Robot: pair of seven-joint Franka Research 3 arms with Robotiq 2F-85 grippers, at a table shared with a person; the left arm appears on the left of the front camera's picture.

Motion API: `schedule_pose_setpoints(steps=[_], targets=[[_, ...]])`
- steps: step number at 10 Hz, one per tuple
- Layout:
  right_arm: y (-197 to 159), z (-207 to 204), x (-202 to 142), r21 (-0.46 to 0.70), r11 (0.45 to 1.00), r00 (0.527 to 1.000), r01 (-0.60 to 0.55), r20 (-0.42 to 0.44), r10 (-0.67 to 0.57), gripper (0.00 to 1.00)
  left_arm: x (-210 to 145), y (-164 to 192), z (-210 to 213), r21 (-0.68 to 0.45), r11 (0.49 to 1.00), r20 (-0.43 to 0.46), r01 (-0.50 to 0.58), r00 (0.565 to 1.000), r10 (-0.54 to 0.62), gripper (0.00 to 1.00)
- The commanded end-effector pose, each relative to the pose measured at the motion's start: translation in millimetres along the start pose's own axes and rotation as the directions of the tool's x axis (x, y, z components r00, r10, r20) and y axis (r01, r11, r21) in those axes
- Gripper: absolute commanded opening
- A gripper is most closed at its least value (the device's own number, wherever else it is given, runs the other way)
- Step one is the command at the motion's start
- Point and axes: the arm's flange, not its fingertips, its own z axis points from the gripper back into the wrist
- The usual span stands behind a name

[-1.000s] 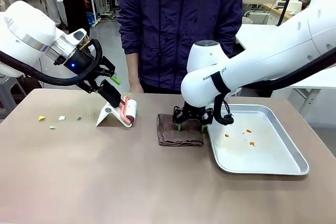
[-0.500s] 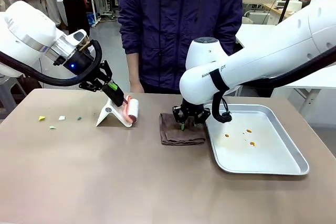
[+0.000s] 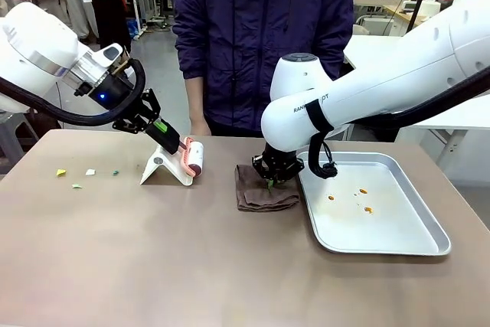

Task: Clean the surface of the table.
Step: Hold the Lint Roller with your left hand and the towel with your right hand.

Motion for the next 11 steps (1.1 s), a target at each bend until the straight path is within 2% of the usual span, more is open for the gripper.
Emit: schedule_pose_setpoints(steps=[1,3,4,6,7,8,9,10,11], targets=[[-5,-17,1,-0.022,0.999,0.999,0.035,-0.019,-0.036,0.00,0,1,4,-0.016,1.000,0.002,0.005,1.000,-0.005,0.00],[-15,-5,0,0.026,0.999,0.999,0.045,-0.009,-0.045,0.00,-3,1,10,-0.046,0.999,0.020,0.018,1.000,-0.017,0.00],[-29,13,-2,0.124,0.991,0.999,0.042,0.009,-0.044,0.00,-8,-1,18,-0.067,0.997,0.046,0.031,0.999,-0.028,0.00],[-70,51,-13,0.338,0.939,0.996,0.068,0.029,-0.082,0.00,-33,-15,47,-0.135,0.984,0.125,0.117,0.987,-0.100,0.00],[-86,66,-21,0.451,0.890,0.996,0.068,0.021,-0.087,0.00,-47,-21,61,-0.175,0.968,0.135,0.179,0.978,-0.157,0.00],[-99,79,-32,0.583,0.811,0.999,0.039,0.003,-0.050,0.00,-59,-24,76,-0.233,0.945,0.156,0.230,0.968,-0.197,0.00],[-112,90,-46,0.699,0.714,0.998,0.044,-0.064,0.002,0.00,-74,-18,98,-0.296,0.919,0.173,0.261,0.961,-0.217,0.03],[-120,96,-59,0.770,0.637,0.994,0.025,-0.084,0.062,0.00,-84,-9,113,-0.336,0.901,0.197,0.274,0.956,-0.217,0.03],[-132,102,-75,0.840,0.542,0.991,-0.011,-0.064,0.119,0.00,-94,7,130,-0.384,0.881,0.184,0.278,0.958,-0.222,0.03]])
